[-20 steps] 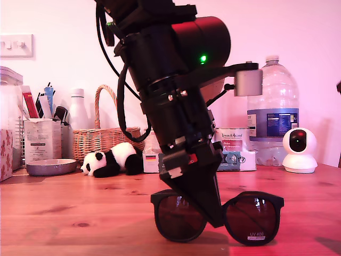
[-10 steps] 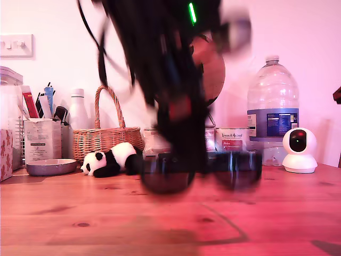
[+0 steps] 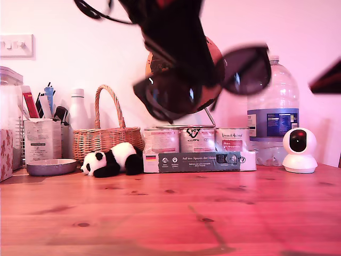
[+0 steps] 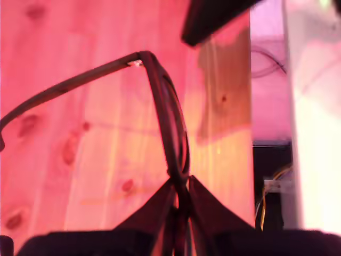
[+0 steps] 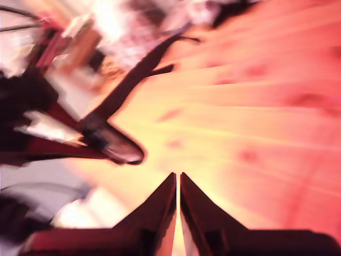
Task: Pick up the sunglasses and close them, then place them back on the table
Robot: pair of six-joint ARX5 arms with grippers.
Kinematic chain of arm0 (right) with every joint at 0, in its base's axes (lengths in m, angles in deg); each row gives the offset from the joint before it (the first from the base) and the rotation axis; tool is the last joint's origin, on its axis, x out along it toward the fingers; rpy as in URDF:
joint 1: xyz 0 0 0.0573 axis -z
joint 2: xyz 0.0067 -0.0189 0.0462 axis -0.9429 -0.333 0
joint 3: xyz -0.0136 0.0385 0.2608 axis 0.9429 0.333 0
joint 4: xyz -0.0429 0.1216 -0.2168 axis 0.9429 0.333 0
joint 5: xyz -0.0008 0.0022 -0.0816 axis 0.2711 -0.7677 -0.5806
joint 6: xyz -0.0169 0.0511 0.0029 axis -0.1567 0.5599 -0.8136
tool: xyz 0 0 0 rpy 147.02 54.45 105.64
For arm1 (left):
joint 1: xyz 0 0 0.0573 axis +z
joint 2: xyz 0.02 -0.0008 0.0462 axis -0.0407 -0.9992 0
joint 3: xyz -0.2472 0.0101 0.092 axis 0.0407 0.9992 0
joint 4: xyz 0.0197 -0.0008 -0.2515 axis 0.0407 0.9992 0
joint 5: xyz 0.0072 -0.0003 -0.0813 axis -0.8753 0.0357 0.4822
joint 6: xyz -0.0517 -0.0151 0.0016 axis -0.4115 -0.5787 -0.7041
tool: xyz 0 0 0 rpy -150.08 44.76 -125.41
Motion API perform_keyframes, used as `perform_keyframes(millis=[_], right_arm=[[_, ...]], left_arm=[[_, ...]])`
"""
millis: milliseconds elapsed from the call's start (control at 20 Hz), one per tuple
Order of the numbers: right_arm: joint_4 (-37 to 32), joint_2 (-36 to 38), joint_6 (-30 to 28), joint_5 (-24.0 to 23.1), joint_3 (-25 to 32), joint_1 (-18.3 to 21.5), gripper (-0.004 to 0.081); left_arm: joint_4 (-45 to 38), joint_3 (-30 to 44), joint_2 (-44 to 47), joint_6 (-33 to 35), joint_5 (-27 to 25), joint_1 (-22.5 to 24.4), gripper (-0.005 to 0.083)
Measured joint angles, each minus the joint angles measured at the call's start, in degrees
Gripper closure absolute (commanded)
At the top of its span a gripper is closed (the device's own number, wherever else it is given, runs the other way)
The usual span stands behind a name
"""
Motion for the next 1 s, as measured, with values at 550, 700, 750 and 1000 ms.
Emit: perform_keyframes(millis=[550,700,750,1000], right_arm=[[-16.57,-19.17,24.63,24.74,0.02,4.24,0.0782],[-22.45,-26.43,26.38,29.20,-0.46,4.68,0.0782],[-23.98,-28.81,26.58,30.62,-1.36,4.68,0.0782],[-26.25,-39.45,26.88,34.75,-13.25,4.44,0.0653]], left_arm=[[-24.24,27.52,23.56,-2.84,-1.25,-0.37,0.0793],[-27.78,32.35,28.65,-2.84,-3.93,-2.32,0.0793],[-28.83,33.73,29.81,-2.84,-4.98,-3.26,0.0793],[-30.69,36.81,30.60,-2.82,-7.87,-6.67,0.0793]])
